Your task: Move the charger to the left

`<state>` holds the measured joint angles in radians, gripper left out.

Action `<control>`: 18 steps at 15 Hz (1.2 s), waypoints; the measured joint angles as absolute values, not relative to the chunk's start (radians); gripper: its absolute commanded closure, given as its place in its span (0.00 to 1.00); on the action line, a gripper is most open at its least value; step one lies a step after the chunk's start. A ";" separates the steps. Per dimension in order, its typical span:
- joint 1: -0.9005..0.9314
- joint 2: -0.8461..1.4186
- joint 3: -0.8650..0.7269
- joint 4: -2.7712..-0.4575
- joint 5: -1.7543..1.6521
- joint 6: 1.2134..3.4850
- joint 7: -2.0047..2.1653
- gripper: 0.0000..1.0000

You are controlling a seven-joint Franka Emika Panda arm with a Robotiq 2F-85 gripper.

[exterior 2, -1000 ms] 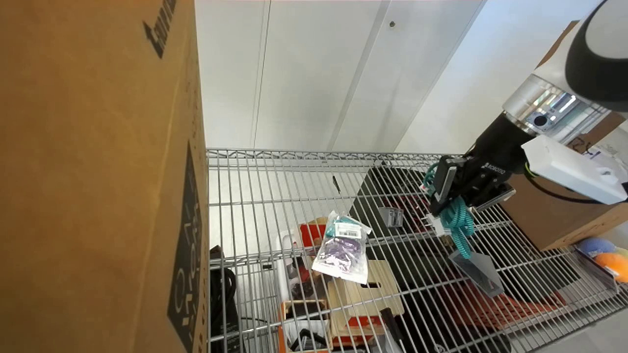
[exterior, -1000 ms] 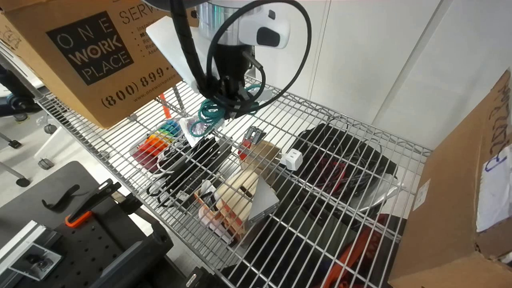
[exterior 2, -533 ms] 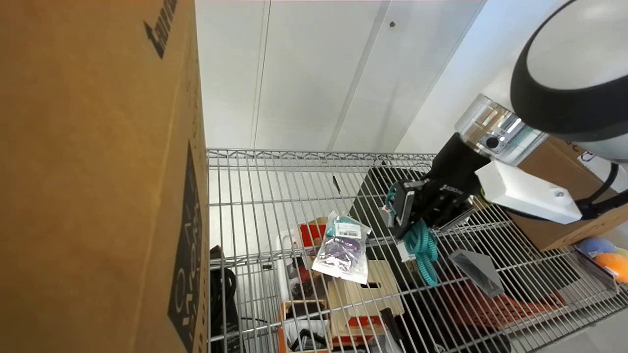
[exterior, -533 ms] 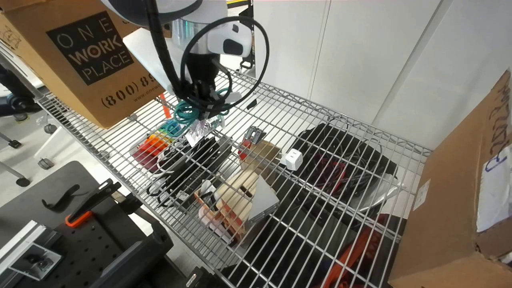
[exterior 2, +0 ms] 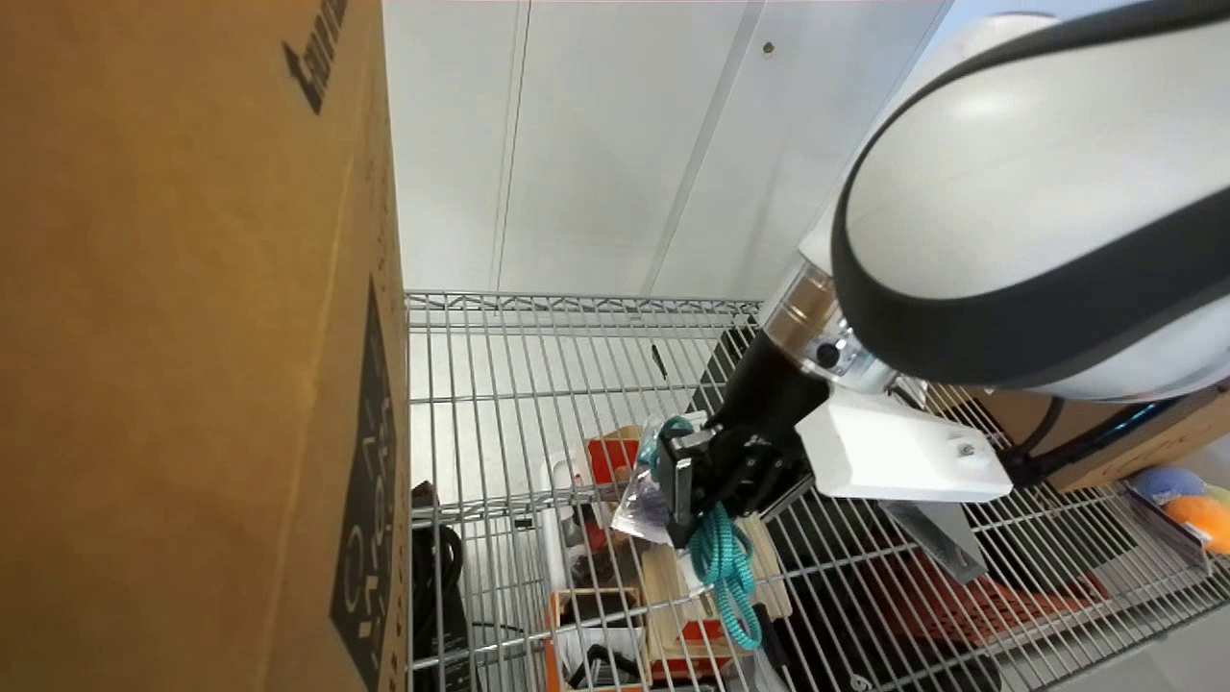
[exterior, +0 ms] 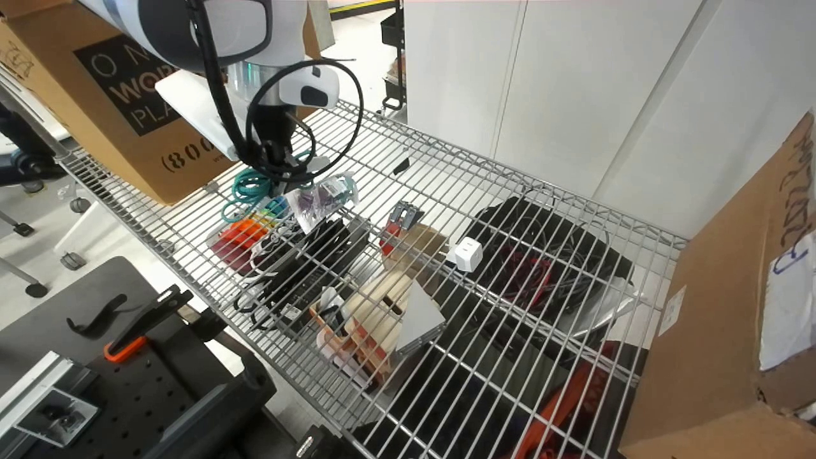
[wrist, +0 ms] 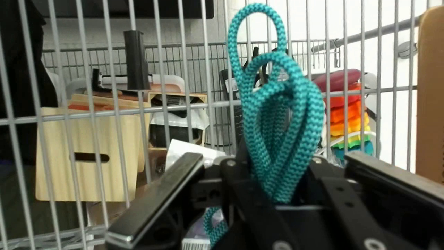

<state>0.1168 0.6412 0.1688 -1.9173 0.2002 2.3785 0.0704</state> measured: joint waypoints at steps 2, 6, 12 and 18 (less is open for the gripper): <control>0.129 0.675 0.172 -1.902 0.200 2.379 0.070 0.94; 0.139 0.698 0.169 -1.896 0.197 2.382 0.074 0.94; 0.147 0.698 0.165 -1.883 0.189 2.380 0.078 0.30; 0.147 0.690 0.169 -1.877 0.191 2.380 0.078 0.00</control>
